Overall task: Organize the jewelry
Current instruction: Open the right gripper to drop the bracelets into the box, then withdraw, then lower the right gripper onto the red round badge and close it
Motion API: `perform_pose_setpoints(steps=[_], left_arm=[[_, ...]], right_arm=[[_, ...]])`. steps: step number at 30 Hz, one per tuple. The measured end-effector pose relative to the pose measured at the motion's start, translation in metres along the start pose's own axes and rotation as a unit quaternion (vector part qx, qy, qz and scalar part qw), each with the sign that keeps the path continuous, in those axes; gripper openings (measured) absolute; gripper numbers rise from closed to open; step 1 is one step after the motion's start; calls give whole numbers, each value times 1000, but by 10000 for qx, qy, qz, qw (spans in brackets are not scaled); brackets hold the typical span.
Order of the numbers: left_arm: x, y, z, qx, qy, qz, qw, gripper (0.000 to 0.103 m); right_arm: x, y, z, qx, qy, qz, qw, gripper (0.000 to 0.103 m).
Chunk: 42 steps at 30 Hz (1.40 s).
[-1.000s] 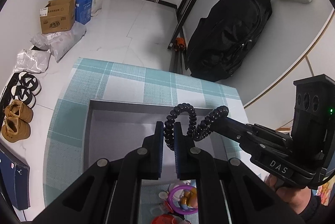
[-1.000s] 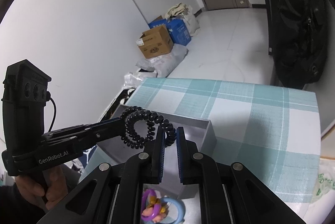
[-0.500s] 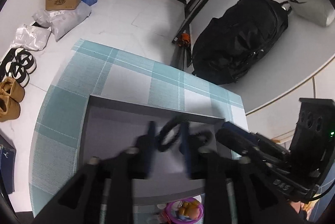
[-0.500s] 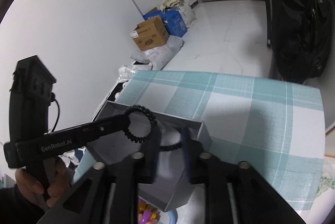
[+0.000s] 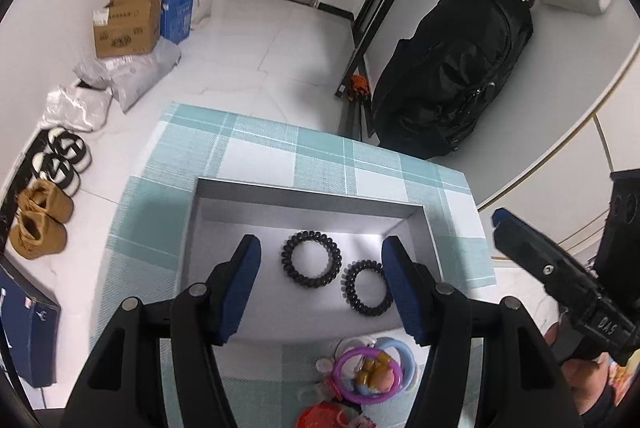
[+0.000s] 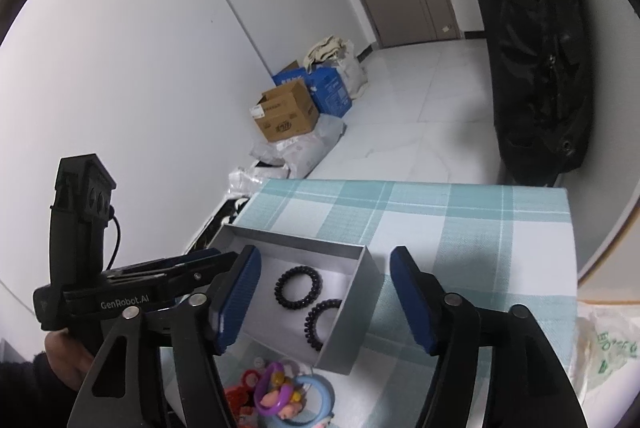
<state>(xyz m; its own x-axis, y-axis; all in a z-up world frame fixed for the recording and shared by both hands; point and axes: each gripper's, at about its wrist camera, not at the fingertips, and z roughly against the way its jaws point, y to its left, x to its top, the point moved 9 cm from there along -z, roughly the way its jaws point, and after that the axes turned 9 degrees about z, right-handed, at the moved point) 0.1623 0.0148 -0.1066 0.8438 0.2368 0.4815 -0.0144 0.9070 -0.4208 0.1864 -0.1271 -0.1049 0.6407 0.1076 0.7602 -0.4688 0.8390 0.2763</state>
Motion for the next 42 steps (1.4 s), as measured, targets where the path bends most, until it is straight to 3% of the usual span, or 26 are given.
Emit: perform_pose_setpoints(steps=[12,16,24,32,36,42], left_arm=[[-15,8,32,475,-489,-296,9972,60],[-21,11,43,567,-673,-306,9957,73],[-39,9,52,636,-739,-534,9938,74],[-60,7,58,565,-633,-747,9936,75],[-72,14,55,703,-483,-868,9926,75],[-96,23,44,677,-5,-1012,9926,75]], right_arm=[[-8,28,29,-115,-285,398,9987,86],[-15,35,38,-127,-350,459,9983,91],[-34,44,52,-231,-356,530,9977,100],[-50,52,60,-291,-286,652,9970,103],[-58,54,62,-301,-181,676,9971,103],[-69,52,65,-229,-44,445,9987,103]])
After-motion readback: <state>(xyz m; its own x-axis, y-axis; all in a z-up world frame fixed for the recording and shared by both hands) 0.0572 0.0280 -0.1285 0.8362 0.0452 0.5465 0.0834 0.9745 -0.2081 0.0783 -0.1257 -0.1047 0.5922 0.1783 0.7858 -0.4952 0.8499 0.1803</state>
